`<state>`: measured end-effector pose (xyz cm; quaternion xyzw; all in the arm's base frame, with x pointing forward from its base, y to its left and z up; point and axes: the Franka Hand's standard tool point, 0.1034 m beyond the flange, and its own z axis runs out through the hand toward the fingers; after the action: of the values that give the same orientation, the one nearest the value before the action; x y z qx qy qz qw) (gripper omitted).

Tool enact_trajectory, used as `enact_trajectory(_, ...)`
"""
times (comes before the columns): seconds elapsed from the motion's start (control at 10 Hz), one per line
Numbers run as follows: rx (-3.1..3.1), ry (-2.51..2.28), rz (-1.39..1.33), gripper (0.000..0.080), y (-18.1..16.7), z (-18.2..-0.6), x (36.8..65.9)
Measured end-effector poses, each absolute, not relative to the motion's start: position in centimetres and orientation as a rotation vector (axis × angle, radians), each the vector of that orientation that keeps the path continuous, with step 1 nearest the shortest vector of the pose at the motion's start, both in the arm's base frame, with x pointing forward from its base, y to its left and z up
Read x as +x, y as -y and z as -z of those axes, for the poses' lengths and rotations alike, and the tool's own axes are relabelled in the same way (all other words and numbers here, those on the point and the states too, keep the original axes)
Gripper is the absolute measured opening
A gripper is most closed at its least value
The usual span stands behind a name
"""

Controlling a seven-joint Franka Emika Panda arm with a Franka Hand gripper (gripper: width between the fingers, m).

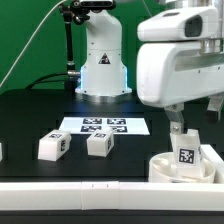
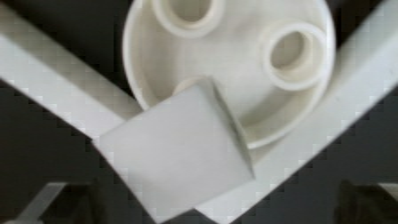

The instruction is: Assemble stool

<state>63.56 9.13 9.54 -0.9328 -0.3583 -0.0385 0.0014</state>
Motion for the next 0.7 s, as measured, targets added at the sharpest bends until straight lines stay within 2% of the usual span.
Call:
enact_trajectory(0.3, -2.786, 1.521, 0.084, 0.0649, -8.8, -8.7, 64.0)
enact_trajectory(0.6, -2.763, 1.570, 0.080, 0.0649, -8.0, -8.3, 64.1)
enact_trajectory(0.7, -2.763, 1.569, 0.080, 0.0531, -8.0, -8.3, 64.1)
